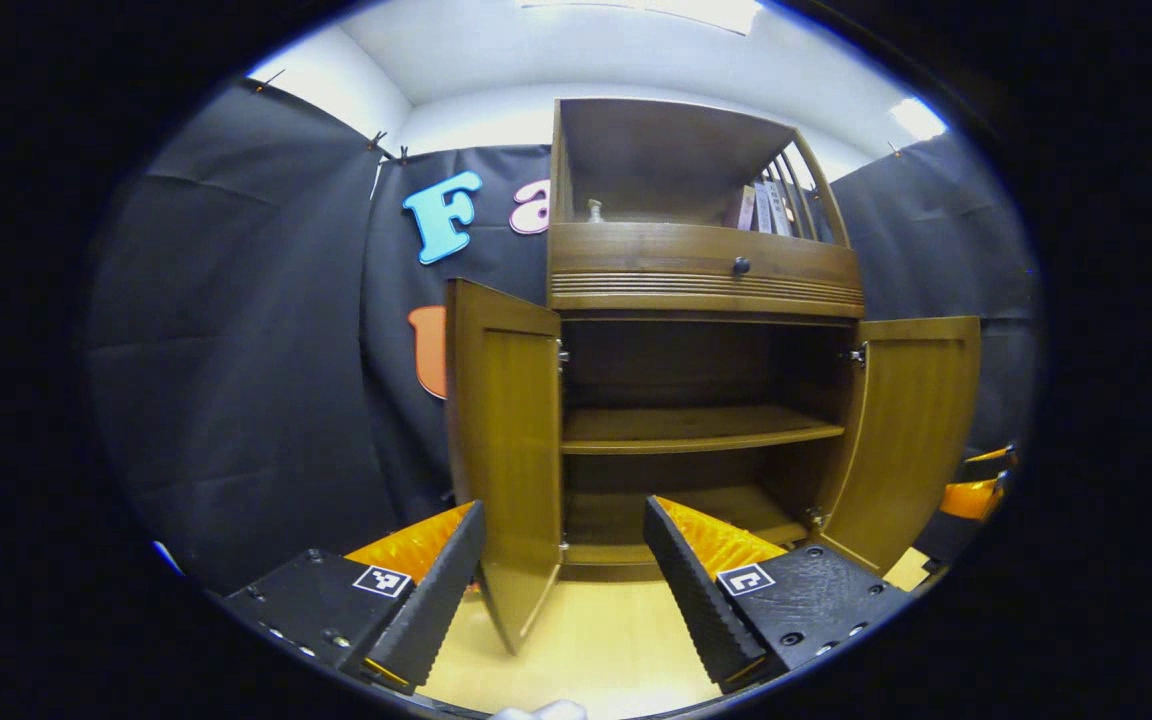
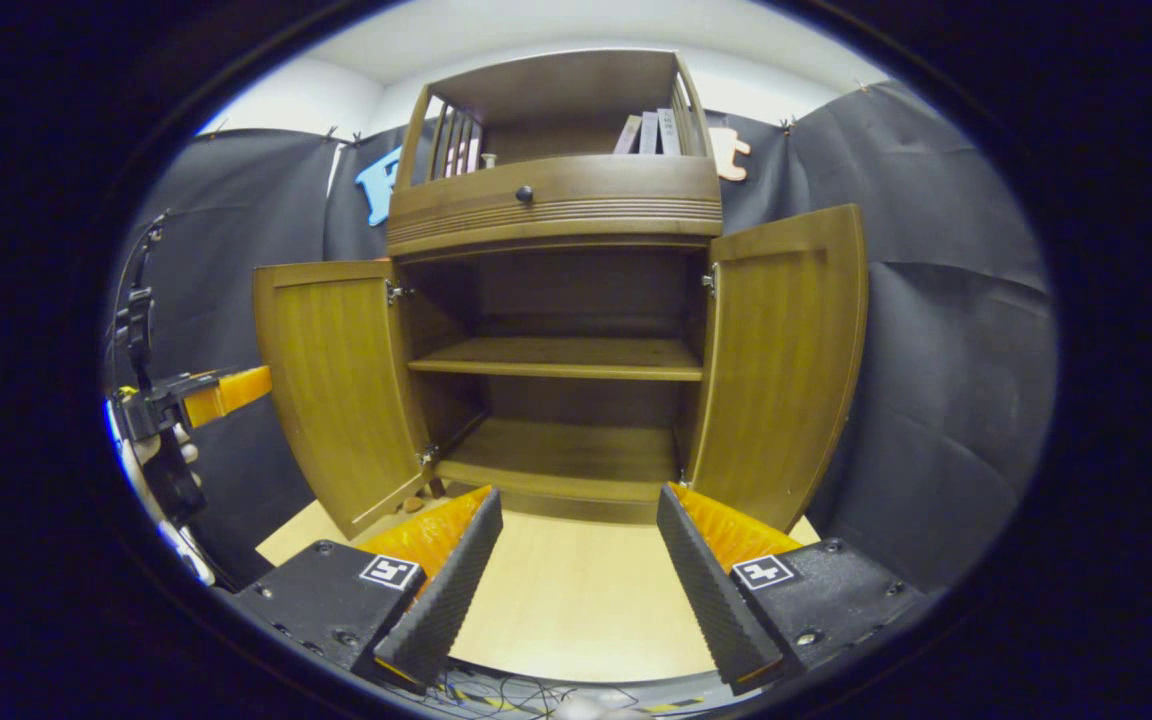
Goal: Open the right door of the double-door shoe cabinet with the right hand, and open the left door with the left hand.
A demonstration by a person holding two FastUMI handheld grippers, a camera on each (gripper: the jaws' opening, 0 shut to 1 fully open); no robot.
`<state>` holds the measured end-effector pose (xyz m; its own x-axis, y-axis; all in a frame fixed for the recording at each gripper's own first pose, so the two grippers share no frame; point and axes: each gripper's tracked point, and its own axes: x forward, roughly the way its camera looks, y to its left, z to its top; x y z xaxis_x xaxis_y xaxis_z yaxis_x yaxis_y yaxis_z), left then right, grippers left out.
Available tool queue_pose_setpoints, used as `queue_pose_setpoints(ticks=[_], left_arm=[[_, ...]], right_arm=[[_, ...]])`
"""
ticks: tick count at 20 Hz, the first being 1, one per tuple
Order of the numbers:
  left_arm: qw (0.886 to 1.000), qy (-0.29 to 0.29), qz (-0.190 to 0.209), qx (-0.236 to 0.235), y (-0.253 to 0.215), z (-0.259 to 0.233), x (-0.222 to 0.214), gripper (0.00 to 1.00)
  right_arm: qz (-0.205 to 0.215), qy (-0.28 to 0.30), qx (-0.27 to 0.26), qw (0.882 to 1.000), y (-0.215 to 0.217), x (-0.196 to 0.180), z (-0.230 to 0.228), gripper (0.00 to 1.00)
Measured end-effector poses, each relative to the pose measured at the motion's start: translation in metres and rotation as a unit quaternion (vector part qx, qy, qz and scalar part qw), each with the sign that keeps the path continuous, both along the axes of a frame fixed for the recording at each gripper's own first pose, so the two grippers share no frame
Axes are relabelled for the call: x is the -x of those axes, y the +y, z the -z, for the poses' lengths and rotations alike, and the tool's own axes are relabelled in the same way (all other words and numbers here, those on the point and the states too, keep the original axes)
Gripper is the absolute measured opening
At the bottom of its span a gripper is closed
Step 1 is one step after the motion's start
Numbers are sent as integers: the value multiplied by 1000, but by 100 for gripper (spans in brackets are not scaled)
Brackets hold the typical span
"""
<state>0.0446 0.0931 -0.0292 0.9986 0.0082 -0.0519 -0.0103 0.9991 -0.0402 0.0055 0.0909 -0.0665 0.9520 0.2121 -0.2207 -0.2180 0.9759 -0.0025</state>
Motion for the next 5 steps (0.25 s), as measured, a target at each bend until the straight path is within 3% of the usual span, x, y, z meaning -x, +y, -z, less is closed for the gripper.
queue_pose_setpoints(ticks=[5], left_arm=[[1000,8,12,-10,-43,7,6,95]], right_arm=[[8,-18,3,1000,-8,0,-11,99]])
